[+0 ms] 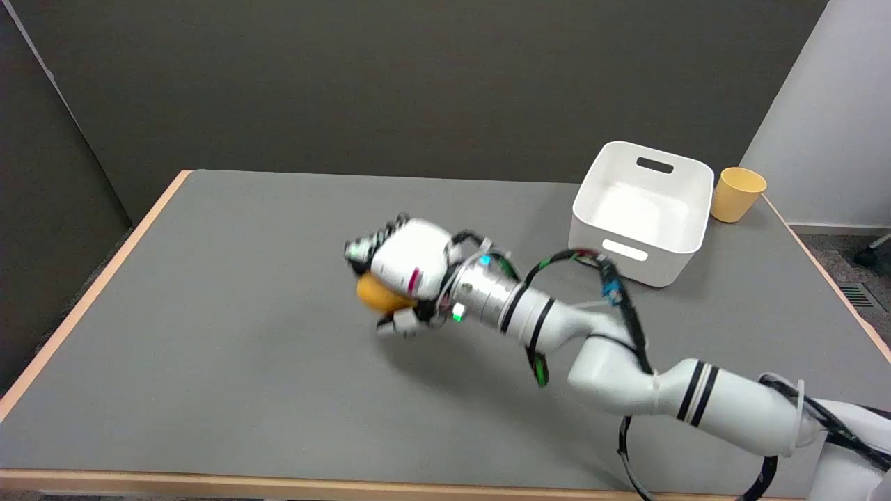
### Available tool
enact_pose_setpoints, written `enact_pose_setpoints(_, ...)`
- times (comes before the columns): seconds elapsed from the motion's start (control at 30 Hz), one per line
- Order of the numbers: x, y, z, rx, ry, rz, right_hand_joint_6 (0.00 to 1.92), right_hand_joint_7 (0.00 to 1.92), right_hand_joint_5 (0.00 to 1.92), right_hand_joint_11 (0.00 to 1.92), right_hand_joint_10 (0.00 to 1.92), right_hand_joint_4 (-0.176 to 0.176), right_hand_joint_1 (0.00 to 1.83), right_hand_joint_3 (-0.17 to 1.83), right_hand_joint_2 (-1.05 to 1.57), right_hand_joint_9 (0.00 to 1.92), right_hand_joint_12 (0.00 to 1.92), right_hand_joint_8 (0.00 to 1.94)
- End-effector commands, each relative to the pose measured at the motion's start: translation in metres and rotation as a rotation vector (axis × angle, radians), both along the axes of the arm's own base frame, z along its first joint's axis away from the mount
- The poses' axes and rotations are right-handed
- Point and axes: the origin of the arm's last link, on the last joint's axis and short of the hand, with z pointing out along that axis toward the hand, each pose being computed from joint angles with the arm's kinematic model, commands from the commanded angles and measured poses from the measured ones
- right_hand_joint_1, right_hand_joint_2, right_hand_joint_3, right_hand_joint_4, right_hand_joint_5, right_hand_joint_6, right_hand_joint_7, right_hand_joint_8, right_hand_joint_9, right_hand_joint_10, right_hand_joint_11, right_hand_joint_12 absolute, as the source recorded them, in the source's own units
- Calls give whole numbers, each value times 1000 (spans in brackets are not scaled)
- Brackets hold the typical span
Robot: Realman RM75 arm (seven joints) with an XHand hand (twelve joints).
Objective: Place lemon into the white box.
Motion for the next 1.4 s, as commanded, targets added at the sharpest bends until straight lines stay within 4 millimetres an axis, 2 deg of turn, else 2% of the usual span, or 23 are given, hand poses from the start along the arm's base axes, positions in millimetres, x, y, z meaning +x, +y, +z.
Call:
enact_pose_setpoints(0.03, 158, -32, 153, -458, 47, 446, 1536, 831, 562, 853, 1439, -165, 1343, 170, 1146, 804, 1653, 1279)
enact_pose_setpoints(0.1, 156, -38, 182, -542, 33, 409, 1537, 829, 559, 852, 1445, -160, 1343, 163, 1151, 800, 1674, 1285)
enact_pose_setpoints(0.13, 151, -42, 203, -596, 17, 377, 1535, 830, 559, 854, 1446, -160, 1343, 164, 1151, 799, 1677, 1285)
enact_pose_setpoints(0.2, 141, -46, 230, -668, -9, 332, 1531, 832, 560, 852, 1445, -164, 1344, 169, 1147, 798, 1681, 1285)
enact_pose_setpoints(0.43, 87, -44, 324, -905, -2, 155, 1523, 837, 563, 848, 1447, -171, 1346, 182, 1139, 797, 1690, 1287)
enact_pose_setpoints(0.53, 71, -34, 351, -976, -10, 123, 1520, 838, 564, 849, 1447, -171, 1346, 184, 1137, 798, 1691, 1287)
enact_pose_setpoints(0.8, 47, 12, 401, -1119, -61, 97, 1517, 839, 568, 858, 1451, -170, 1346, 190, 1134, 798, 1706, 1285)
enact_pose_setpoints(0.97, 41, 25, 404, -1125, -55, 90, 1515, 838, 568, 862, 1453, -166, 1345, 185, 1137, 797, 1719, 1285)
enact_pose_setpoints(1.23, 46, 14, 371, -1022, -42, 103, 1523, 828, 563, 846, 1464, -159, 1342, 171, 1150, 789, 1720, 1302)
enact_pose_setpoints(1.27, 48, 12, 364, -1002, -57, 109, 1369, 767, 517, 753, 1366, -91, 1259, 364, 1049, 720, 1690, 1156)
enact_pose_setpoints(1.3, 49, 11, 359, -986, -63, 113, 985, 622, 407, 544, 1120, 77, 1058, 842, 796, 554, 1629, 787)
enact_pose_setpoints(1.33, 52, 10, 353, -971, -66, 121, 729, 452, 303, 365, 931, 100, 899, 964, 684, 386, 1494, 574)
enact_pose_setpoints(1.37, 54, 9, 348, -955, -69, 131, 505, 270, 199, 192, 756, 83, 749, 988, 610, 214, 1336, 400)
enact_pose_setpoints(1.4, 57, 9, 343, -942, -71, 140, 402, 166, 136, 112, 677, 72, 670, 984, 570, 119, 1248, 293)
